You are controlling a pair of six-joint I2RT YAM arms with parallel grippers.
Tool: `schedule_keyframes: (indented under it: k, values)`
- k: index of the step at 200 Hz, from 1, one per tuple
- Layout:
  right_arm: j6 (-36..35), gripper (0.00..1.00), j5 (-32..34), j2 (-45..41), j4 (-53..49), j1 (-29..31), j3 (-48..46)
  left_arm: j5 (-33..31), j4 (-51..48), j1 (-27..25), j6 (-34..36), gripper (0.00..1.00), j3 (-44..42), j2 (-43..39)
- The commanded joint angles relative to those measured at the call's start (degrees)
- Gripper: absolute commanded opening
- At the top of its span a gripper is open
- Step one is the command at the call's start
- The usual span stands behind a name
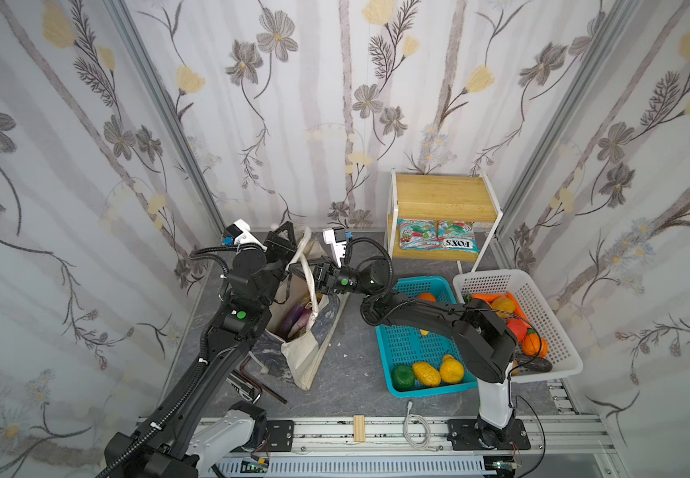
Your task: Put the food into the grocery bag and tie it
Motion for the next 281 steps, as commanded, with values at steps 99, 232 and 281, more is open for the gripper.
schedule_keyframes:
  k: [99,232,281]
  values:
    - [-19.36,0.00,15.99,-15.69,-29.99,-1.66,-12.52,8.15,-6.92,4.61,3.22,0.00,7.92,2.73]
    - [-37.15,0.00,62.64,-18.24,-83.67,-8.33,6.52,34.22,-13.43,30.47,3.01,0.00,11.72,4.41]
    - [-38.83,0.00,75.17,-14.06,-92.53,-10.89,11.11,33.83,-12.81,41.01,1.99,0.00,10.36,7.07]
